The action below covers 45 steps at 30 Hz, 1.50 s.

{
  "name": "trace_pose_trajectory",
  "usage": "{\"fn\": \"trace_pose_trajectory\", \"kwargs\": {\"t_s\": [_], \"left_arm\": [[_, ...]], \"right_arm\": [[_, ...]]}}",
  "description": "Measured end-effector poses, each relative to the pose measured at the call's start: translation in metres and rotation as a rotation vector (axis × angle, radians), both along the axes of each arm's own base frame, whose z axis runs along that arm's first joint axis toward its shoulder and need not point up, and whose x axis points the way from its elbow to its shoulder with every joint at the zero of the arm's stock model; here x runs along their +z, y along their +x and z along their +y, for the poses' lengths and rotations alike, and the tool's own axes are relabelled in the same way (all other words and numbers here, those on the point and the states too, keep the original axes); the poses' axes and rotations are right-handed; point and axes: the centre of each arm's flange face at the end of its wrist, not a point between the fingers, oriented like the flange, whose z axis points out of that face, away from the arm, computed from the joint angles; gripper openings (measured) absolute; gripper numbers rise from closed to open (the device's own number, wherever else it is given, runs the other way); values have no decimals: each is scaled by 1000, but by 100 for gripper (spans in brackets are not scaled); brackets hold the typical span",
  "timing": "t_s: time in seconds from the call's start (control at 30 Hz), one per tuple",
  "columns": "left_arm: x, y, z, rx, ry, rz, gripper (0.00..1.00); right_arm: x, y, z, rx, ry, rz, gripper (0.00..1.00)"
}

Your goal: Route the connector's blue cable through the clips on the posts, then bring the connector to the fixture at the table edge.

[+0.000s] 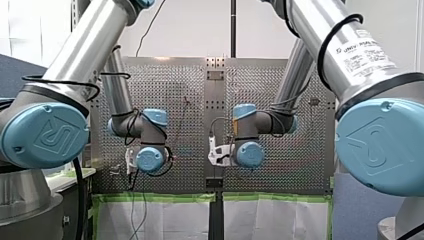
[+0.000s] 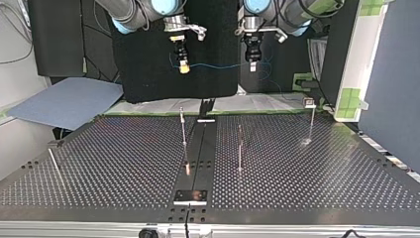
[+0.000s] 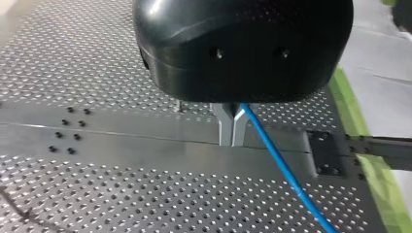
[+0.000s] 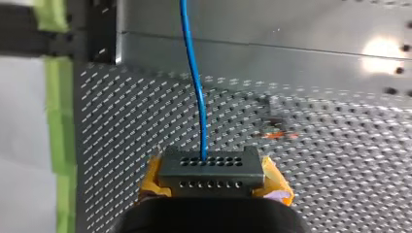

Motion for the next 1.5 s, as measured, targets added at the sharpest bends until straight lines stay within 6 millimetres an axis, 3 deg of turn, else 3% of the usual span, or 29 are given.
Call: {"fn": "trace_pose_trajectory", "kwargs": {"t_s": [0.37,0.6,0.87,1.2,1.5], "left_arm": [[41,18,9,78,-22,-29,0],[64,21,11,84,-21,-38,0],[99,40,10,97,-31,-85,0],[155,68,4,89,-84,-196,0],[173,85,3,75,-93,-223,0]], "right_arm": [[61,12,-24,46,-19,-163,0],[96,9,-40,44,-45,-221,0],[139,8,-59,40,-96,-260,0],[157,9,-79,43,-118,-278,0],[160,4,-98,33,-118,-280,0]]}}
